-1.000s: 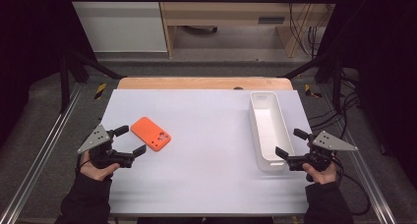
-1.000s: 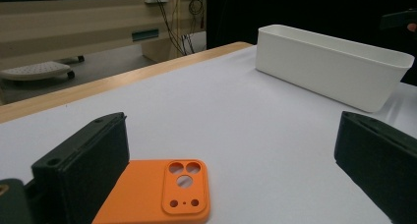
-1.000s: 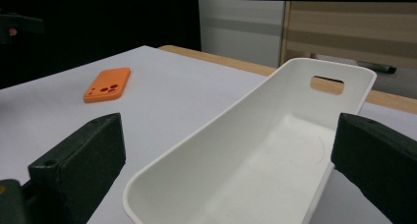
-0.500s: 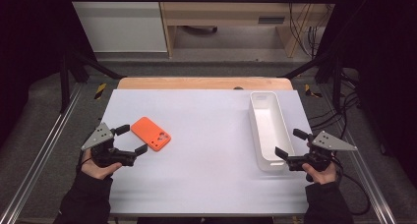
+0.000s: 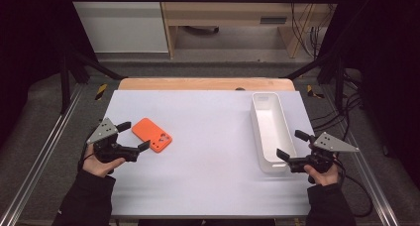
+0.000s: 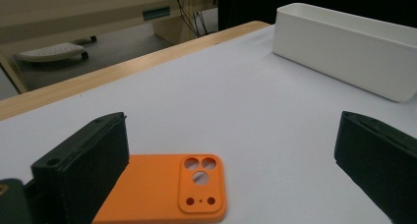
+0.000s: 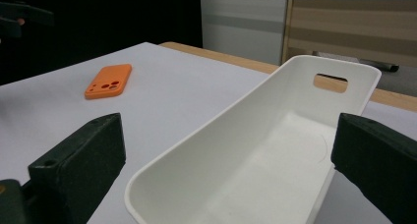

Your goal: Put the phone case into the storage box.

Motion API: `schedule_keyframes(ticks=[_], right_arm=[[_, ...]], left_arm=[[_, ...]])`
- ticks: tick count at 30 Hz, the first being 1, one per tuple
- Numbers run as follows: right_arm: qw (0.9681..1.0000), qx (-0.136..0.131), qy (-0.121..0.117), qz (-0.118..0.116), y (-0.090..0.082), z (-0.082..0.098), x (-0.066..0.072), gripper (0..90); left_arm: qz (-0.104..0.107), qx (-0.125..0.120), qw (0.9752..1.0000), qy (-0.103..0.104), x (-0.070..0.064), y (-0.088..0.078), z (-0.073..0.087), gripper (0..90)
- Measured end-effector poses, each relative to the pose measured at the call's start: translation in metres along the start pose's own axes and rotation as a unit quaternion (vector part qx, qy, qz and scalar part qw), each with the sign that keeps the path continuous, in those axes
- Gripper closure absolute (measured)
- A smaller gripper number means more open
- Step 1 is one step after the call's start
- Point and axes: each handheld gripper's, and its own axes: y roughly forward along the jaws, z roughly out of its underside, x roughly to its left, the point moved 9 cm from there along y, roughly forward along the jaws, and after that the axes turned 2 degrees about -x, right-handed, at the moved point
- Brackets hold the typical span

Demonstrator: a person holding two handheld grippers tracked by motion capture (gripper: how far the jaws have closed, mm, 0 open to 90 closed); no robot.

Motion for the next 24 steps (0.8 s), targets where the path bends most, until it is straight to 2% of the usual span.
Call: schedule_keyframes(ticks=[2, 6, 14, 24], right_arm=[[1.0, -0.001, 0.002, 0.001, -0.001, 0.0, 0.0, 0.4], [1.0, -0.003, 0.001, 0.002, -0.002, -0.001, -0.001, 0.4], [1.0, -0.001, -0.002, 0.003, -0.002, -0.001, -0.001, 0.4], [1.0, 0.001, 0.0, 0.003, -0.002, 0.0, -0.001, 0.4]], left_arm=[[-0.01, 0.016, 0.9998, -0.001, 0.005, 0.004, 0.002, 0.0], [-0.012, 0.027, 0.9996, -0.003, 0.01, 0.009, 0.004, 0.0], [-0.016, 0.032, 0.9993, -0.007, 0.018, 0.017, -0.002, 0.2], [-0.036, 0.056, 0.9977, -0.01, 0.034, 0.034, 0.0, 2.5]])
